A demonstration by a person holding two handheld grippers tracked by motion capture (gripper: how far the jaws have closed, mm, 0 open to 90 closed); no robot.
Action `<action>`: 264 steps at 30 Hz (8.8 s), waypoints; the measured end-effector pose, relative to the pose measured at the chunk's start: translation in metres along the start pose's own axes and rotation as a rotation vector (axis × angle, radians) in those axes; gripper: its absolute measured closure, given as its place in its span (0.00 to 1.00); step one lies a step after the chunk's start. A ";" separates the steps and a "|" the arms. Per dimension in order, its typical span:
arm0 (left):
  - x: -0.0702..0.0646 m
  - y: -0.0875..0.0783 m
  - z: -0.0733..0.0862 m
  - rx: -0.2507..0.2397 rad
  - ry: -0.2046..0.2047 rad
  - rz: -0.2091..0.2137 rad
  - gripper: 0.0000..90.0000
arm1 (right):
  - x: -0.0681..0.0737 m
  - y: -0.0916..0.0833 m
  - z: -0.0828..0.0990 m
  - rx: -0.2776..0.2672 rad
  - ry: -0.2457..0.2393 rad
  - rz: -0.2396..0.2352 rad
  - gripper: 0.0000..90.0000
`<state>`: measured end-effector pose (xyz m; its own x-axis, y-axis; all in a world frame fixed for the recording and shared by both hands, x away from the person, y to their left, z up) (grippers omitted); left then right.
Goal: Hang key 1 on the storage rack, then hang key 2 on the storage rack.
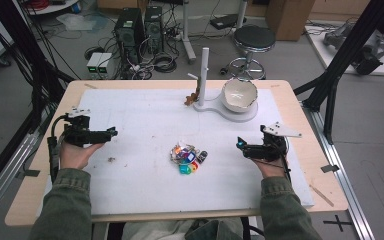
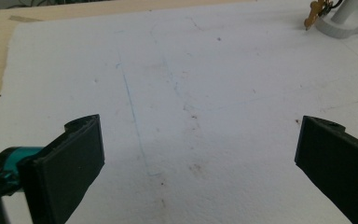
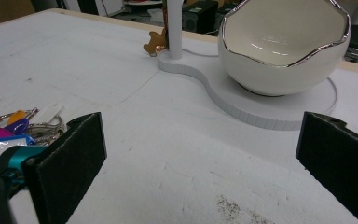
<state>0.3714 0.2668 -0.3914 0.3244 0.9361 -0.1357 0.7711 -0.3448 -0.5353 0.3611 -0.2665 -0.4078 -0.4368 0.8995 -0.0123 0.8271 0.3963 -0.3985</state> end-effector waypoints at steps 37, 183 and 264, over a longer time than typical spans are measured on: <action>0.033 -0.016 0.040 -0.021 -0.036 -0.021 0.02 | 0.041 0.017 -0.015 0.051 -0.045 -0.169 0.01; 0.030 -0.009 0.044 0.030 -0.006 0.013 0.02 | 0.130 0.069 -0.004 0.309 -0.161 -0.219 0.97; 0.031 -0.008 0.043 0.018 -0.025 0.049 0.02 | 0.030 0.016 -0.116 0.012 0.430 -0.391 0.97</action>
<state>0.3523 0.3014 -0.4271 0.3476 0.9196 -0.1833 0.7447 -0.3895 -0.5420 0.4026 -0.2116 -0.3083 -0.5244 0.6819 0.5100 0.6283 0.7141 -0.3087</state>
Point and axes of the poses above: each handheld gripper's, and its own axes: y roughly forward along the jaws, z roughly out of its underside, x roughly to its left, the point moved 2 cm from there along y, roughly forward along the jaws, and after that the axes turned 4 degrees about z, right-handed, at the moved point
